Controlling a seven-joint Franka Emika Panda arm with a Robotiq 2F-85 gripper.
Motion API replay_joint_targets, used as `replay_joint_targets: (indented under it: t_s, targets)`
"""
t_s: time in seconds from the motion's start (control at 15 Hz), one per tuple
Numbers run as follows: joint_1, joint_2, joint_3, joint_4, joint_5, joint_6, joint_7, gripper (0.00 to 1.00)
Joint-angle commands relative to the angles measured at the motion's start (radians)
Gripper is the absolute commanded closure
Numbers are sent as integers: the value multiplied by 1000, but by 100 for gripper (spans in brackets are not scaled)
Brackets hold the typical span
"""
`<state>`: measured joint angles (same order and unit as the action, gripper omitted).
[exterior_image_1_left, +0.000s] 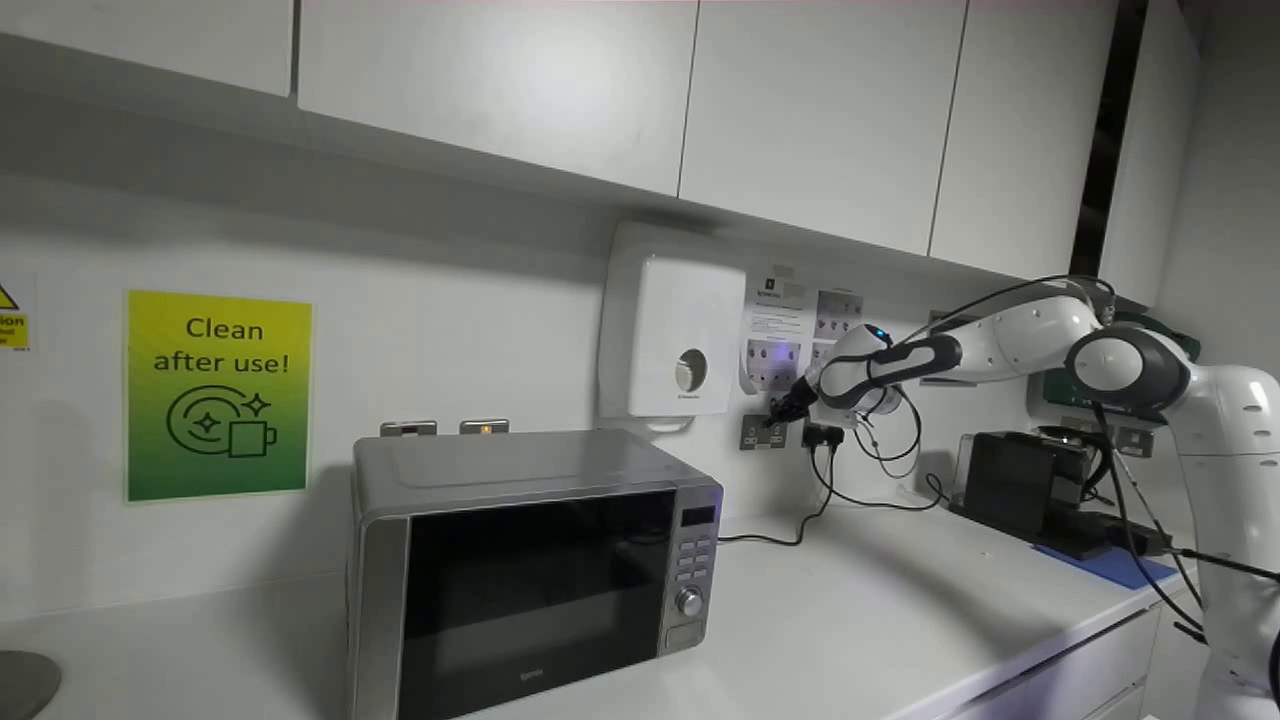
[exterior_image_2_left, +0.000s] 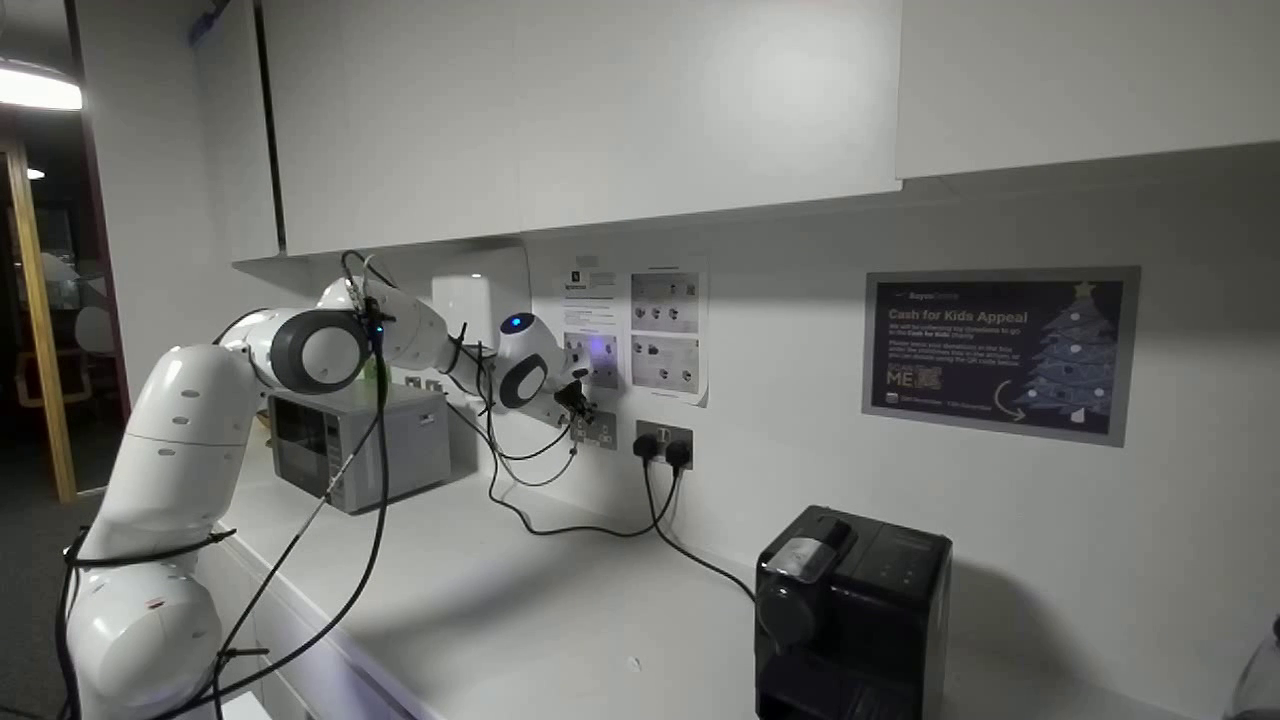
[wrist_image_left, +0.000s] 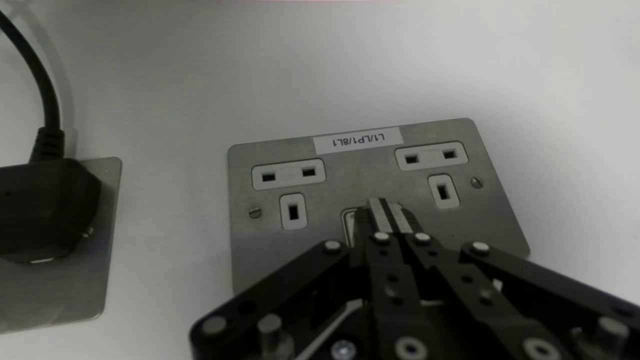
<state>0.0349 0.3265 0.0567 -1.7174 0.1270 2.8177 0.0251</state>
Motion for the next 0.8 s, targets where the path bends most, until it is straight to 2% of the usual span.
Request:
replay_joint_targets:
  t_s: [0.0, 0.73]
  targets:
    - [15, 32, -19, 58, -30, 18, 39, 100]
    - [15, 33, -19, 79, -29, 26, 38, 100]
